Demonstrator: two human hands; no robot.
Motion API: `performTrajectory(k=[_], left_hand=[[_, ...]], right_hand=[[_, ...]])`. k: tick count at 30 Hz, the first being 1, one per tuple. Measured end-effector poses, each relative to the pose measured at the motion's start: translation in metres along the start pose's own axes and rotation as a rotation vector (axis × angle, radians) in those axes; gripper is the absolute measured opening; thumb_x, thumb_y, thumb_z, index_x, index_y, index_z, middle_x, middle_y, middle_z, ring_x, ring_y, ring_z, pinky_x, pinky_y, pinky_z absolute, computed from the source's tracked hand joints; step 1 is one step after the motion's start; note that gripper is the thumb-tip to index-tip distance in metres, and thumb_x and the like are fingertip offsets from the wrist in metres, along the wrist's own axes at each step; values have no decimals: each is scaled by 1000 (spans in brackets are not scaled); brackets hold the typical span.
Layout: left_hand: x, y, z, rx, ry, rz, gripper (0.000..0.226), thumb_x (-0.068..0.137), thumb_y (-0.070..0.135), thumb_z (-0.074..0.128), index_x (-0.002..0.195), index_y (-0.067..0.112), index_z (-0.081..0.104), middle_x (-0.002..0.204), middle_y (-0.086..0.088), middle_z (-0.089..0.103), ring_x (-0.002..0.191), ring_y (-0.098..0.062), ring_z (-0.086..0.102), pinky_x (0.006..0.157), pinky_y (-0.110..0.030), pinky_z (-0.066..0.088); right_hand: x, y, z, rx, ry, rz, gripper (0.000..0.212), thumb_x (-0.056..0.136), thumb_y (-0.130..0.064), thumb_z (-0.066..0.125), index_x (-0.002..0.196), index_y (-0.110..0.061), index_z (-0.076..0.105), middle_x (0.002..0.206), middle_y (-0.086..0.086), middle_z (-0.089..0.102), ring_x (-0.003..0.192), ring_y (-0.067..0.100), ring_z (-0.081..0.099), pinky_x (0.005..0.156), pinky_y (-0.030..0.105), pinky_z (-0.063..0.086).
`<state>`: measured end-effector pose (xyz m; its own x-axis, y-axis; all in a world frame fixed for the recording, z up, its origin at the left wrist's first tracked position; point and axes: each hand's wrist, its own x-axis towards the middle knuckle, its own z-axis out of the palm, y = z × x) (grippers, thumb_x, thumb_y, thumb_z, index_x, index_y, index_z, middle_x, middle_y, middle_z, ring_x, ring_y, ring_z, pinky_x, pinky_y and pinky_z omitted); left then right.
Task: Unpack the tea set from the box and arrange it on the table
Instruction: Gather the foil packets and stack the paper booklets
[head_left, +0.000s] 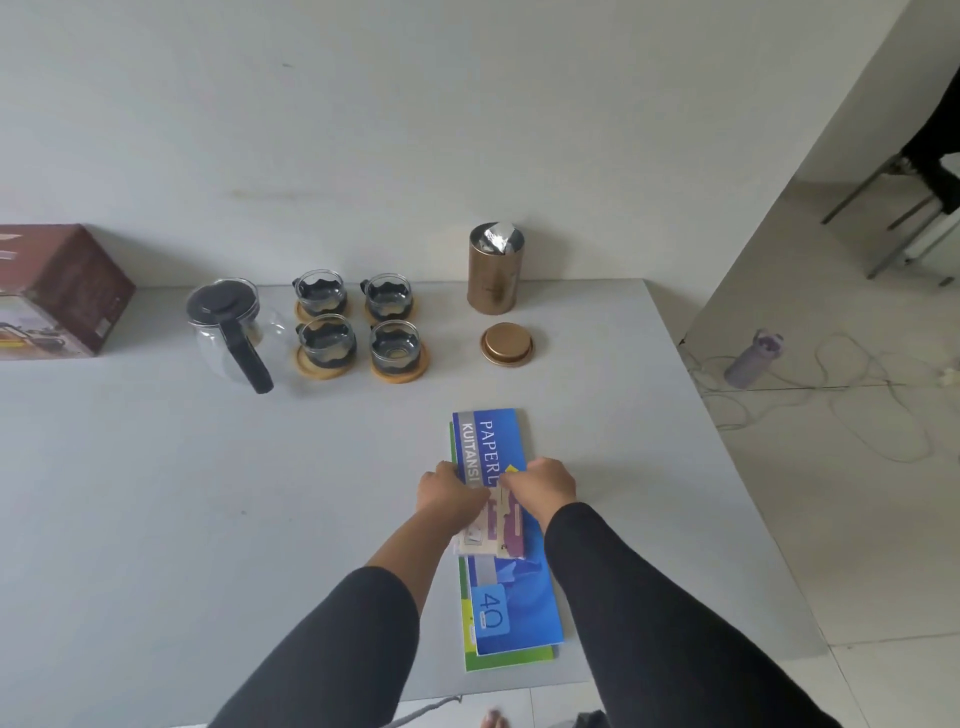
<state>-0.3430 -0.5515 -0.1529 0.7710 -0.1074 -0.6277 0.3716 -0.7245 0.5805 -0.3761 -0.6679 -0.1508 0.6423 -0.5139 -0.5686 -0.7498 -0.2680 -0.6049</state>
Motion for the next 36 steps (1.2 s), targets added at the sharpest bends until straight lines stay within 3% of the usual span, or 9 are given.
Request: performTrajectory(k=[4,12,14,18,21,27,30,33,36], left_hand=[[-2,-1,1,-34,4,-62,58,80,28,72,126,11,40,121,-7,57,105,-23,63,75,-28,52],[5,-14,-5,-53,-36,-129,63,71,35,82,118,9,48,117,-7,63,103,-24,66,83,-32,55],[7,-19,-6,-63,-75,-134,61,70,36,82,115,9,51,116,-6,65,101,-24,67,84,-33,56],[8,-22,-13,-118,-139,-132,60,68,30,84,113,10,52,112,-6,66,97,-24,67,82,-33,56],[11,-12,-20,-153,-176,-99,63,68,28,83,116,11,46,113,-7,64,98,-26,67,88,-42,56],[17,29,-42,-228,-215,33,53,81,30,73,116,15,36,110,-4,59,102,-24,65,86,-38,56],[26,57,-48,-239,-217,122,52,80,29,73,114,17,35,111,-5,61,98,-25,66,86,-41,56],[36,87,-43,-247,-204,177,52,78,24,75,113,17,38,109,-6,64,93,-25,68,84,-44,58],[49,118,-27,-294,-154,196,51,78,27,76,116,16,44,111,-5,65,96,-26,68,83,-42,58]], right_hand=[[-4,-5,8,122,-31,57,16,81,-25,64,84,-9,64,79,5,66,76,22,65,63,28,52],[-1,0,12,152,-140,129,20,72,-16,77,83,-9,62,83,7,68,84,23,69,84,34,56],[-1,-1,12,162,-172,153,19,72,-13,77,84,-8,63,83,7,69,79,22,69,81,35,57],[-9,-7,6,223,-211,190,18,78,-9,75,74,-9,57,70,4,63,61,16,62,56,25,49],[-10,-14,4,269,-212,183,15,77,-13,76,79,-7,63,74,8,69,64,21,68,63,29,54],[-3,-46,-11,346,-154,69,33,75,-35,76,94,-12,60,92,12,72,80,28,72,83,44,57],[3,-53,-28,407,-101,10,38,75,-42,75,96,-19,55,99,9,71,87,25,71,85,43,57],[5,-49,-49,450,-201,9,52,70,-46,77,108,-17,56,102,6,72,92,23,70,89,43,55],[18,-43,-76,436,-242,7,42,79,-36,74,112,-18,54,106,5,69,98,21,67,88,39,53]])
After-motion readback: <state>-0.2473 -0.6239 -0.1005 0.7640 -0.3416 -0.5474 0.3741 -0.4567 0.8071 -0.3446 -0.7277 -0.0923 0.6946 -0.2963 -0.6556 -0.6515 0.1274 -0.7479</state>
